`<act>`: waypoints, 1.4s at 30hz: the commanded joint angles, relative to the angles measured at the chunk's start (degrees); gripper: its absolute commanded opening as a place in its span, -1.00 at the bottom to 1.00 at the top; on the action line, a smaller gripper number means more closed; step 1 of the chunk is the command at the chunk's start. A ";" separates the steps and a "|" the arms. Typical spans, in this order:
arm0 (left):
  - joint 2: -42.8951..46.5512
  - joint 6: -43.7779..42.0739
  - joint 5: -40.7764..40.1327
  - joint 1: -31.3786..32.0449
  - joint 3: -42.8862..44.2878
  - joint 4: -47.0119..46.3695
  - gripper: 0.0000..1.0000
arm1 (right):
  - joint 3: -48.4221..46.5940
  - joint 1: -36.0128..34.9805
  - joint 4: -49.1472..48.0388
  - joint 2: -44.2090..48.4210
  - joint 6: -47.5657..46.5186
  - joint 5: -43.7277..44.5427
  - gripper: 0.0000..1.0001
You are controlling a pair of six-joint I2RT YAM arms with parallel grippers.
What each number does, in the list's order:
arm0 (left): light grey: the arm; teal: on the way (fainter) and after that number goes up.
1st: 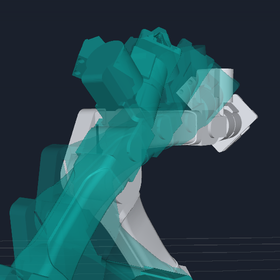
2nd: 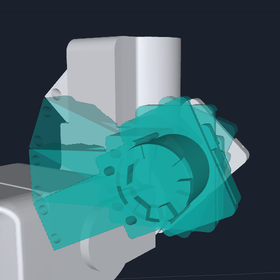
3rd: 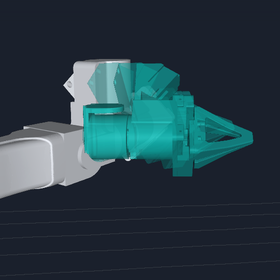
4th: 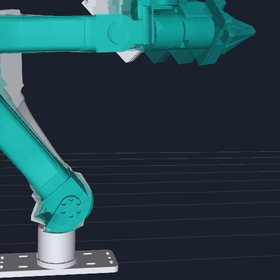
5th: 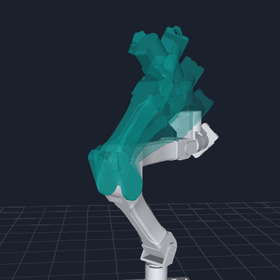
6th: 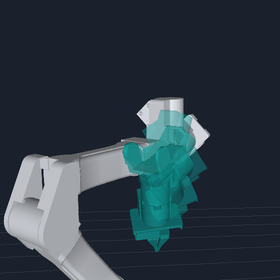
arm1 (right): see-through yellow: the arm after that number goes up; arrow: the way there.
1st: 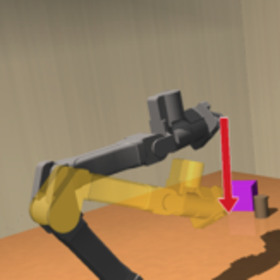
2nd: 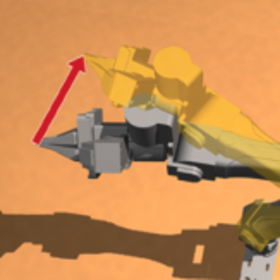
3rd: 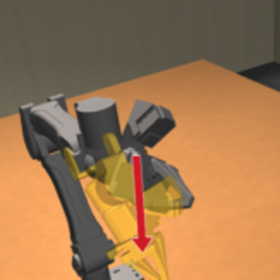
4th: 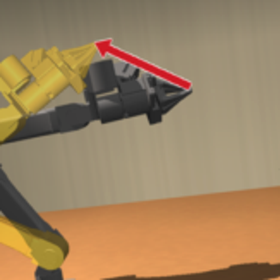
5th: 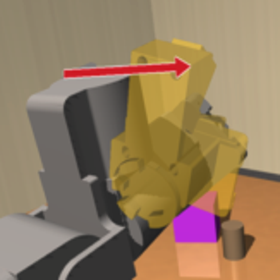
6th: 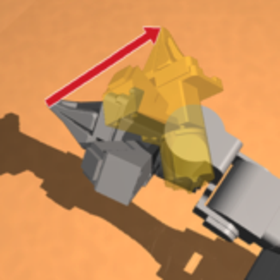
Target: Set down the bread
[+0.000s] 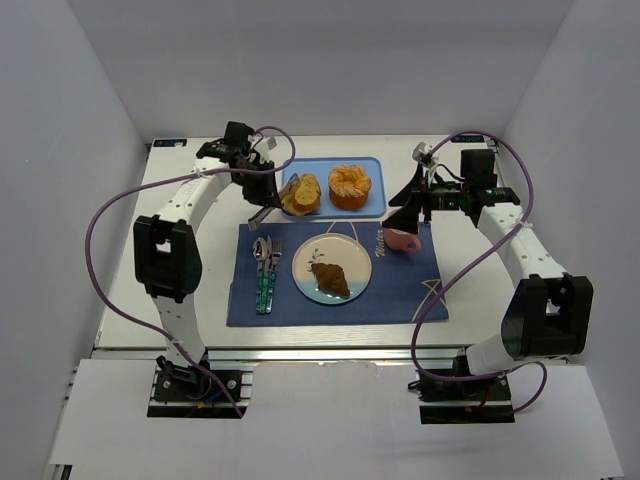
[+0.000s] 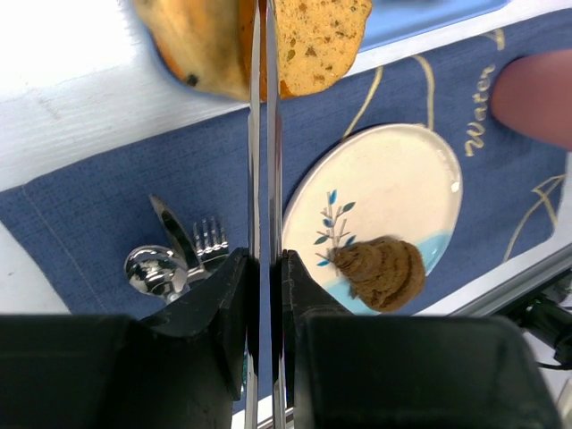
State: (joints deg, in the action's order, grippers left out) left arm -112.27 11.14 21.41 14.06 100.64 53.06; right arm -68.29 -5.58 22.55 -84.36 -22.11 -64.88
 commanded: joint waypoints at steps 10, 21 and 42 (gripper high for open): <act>9.60 3.72 12.86 0.09 -2.78 -6.29 -1.00 | 0.53 0.49 -0.22 1.39 -0.83 -1.48 0.79; 27.53 1.17 19.64 1.31 -29.51 -5.07 -1.00 | 0.35 0.57 -0.40 0.86 -0.66 -2.00 0.79; 25.96 0.91 11.83 3.60 -31.47 -4.37 0.07 | 0.26 0.49 -0.05 1.30 -0.48 -1.91 0.79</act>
State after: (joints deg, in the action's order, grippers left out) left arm -86.98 12.51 35.05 17.65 65.60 49.15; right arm -67.59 -5.26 22.57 -84.36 -22.50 -65.32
